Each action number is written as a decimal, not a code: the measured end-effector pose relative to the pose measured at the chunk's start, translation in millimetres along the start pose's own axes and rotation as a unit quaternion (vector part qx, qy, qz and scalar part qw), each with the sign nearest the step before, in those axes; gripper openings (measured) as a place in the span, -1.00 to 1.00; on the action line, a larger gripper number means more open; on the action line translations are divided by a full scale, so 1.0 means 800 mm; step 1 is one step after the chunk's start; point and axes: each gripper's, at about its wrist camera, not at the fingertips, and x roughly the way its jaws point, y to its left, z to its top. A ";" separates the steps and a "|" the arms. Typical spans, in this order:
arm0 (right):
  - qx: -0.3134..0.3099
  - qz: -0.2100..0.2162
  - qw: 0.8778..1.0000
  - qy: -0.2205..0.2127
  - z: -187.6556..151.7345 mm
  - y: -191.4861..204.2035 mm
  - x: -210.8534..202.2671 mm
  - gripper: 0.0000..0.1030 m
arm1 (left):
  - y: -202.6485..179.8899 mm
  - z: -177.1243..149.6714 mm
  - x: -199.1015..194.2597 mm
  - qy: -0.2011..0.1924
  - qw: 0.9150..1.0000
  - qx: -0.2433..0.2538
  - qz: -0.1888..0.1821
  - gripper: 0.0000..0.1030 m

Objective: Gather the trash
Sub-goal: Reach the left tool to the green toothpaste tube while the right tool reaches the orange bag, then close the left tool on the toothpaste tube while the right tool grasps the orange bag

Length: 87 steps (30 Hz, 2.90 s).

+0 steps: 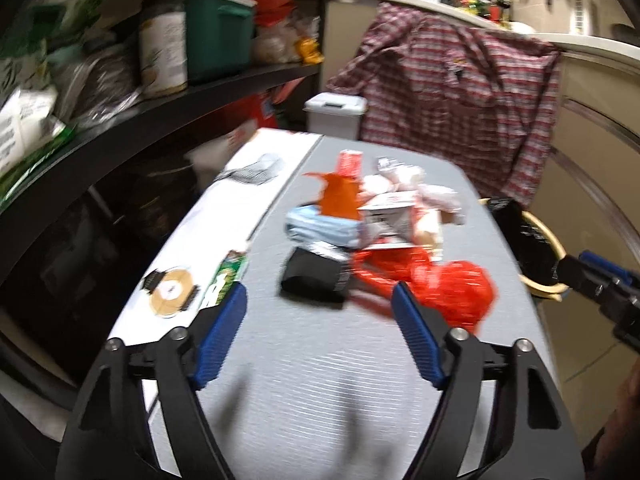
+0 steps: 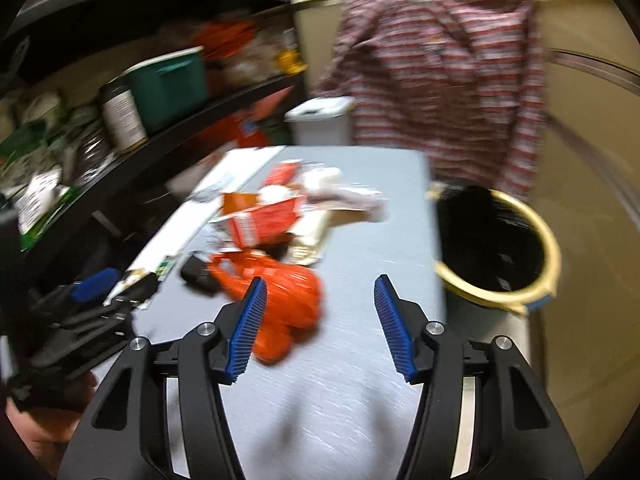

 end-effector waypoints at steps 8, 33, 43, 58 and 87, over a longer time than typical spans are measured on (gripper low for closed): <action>-0.039 0.045 0.996 0.062 0.008 0.018 0.100 0.17 | 0.059 -0.004 0.053 0.035 0.996 -0.034 0.069 0.14; -0.094 0.060 0.988 0.111 -0.006 0.008 0.131 0.44 | 0.096 0.007 0.147 0.118 0.988 -0.049 0.092 -0.31; -0.104 0.054 0.984 0.135 -0.015 0.011 0.130 0.47 | 0.093 -0.002 0.133 0.122 0.988 -0.071 0.056 -0.47; -0.108 0.067 0.979 0.162 -0.033 0.016 0.142 0.11 | 0.077 -0.003 0.135 0.127 0.989 -0.041 0.062 -0.47; -0.067 0.068 0.992 0.088 -0.008 0.000 0.057 -0.05 | 0.109 0.005 0.120 0.116 0.985 -0.121 0.028 -0.37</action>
